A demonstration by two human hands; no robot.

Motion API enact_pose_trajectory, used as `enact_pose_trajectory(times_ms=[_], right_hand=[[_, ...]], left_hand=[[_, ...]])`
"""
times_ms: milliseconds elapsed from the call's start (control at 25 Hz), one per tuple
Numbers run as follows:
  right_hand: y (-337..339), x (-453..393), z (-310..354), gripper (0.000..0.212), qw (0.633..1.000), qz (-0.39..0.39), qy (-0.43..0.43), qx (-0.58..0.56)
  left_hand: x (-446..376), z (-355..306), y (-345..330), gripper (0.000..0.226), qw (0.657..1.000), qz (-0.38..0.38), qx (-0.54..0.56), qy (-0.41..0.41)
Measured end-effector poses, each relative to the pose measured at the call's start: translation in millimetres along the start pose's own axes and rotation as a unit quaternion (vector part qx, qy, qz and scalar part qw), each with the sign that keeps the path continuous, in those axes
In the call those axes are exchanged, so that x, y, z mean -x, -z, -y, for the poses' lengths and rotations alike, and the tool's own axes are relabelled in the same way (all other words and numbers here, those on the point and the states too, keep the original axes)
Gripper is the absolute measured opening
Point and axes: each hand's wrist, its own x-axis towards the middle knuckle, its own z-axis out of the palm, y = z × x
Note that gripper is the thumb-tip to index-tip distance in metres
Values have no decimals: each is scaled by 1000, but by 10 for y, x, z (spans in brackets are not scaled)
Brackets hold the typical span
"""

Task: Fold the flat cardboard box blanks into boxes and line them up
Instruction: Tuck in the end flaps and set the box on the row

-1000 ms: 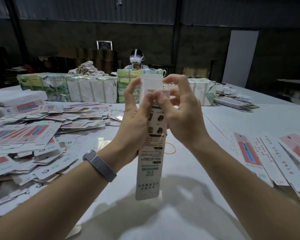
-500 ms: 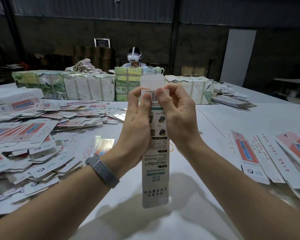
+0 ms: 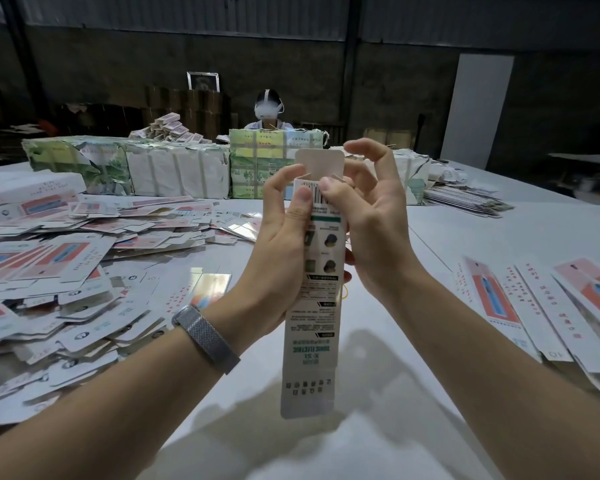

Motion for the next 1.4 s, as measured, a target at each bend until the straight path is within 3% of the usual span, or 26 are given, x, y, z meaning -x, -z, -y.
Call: enact_pose_trajectory(times_ms=[160,360,480,600,760,1040,1400], right_hand=[[17,-6,-13,37,1000,9,-1,-18],[22,21,-6,9,999,25,-27,2],[49,-14,9,18,998,44,-38,20],[88,-65,42,11,997,69,-42,21],[127,-87,75,23,992,108,-37,49],[155,-130,85,19,993,74,-30,84],[376,-255,313,23,976,142,-42,159]], left_hand=[[-11,16,23,31,1000,-1,21,22],[-18,22,30,29,999,3,33,42],[-16,36,34,33,999,10,13,30],[-21,40,44,34,999,24,-12,18],[-32,39,72,32,999,30,-28,6],[-37,53,79,32,998,48,-42,-4],[-31,-57,96,43,992,77,-97,-7]])
